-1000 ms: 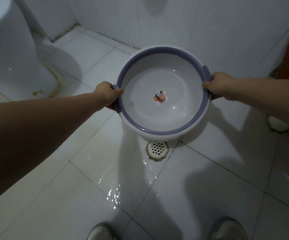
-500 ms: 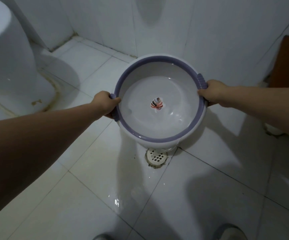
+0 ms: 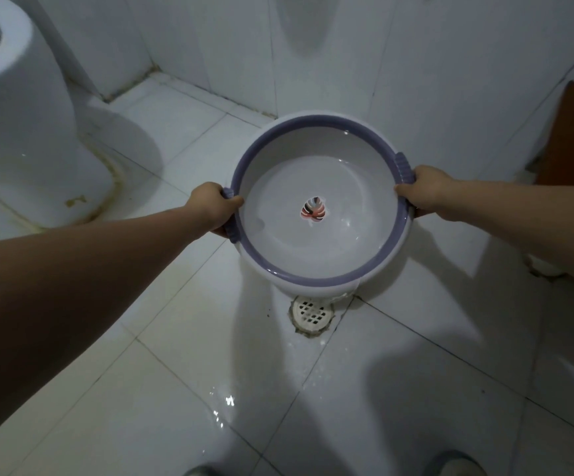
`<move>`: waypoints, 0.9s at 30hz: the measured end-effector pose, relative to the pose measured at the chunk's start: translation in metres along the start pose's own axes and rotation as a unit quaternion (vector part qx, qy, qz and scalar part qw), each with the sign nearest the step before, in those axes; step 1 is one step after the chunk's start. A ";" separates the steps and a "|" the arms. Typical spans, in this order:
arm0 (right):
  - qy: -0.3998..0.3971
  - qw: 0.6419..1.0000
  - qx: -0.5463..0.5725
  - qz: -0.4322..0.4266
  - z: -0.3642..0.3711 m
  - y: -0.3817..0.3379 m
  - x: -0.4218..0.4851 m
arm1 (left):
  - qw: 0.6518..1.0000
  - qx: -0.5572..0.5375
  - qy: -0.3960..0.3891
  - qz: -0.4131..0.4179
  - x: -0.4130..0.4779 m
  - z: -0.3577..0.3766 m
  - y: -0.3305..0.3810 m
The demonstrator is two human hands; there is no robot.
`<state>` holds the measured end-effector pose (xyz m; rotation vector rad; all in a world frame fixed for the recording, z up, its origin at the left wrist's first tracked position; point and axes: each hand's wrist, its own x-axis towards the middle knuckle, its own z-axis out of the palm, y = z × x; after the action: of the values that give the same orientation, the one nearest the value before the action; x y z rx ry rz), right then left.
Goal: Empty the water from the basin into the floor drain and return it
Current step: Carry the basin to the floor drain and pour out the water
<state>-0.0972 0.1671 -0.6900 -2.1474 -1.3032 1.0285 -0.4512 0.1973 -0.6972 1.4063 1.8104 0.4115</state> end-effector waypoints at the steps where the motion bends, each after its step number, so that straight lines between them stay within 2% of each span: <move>1: 0.001 1.000 0.000 -0.002 0.000 0.000 0.000 | 1.000 0.003 0.002 0.001 0.000 0.000 -0.001; 27: 0.008 0.999 -0.017 -0.032 0.005 0.010 0.002 | 1.000 -0.003 -0.004 0.012 0.008 0.005 -0.010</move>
<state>-0.0948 0.1645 -0.7006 -2.1207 -1.3821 0.9693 -0.4546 0.2006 -0.7104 1.4258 1.7850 0.4223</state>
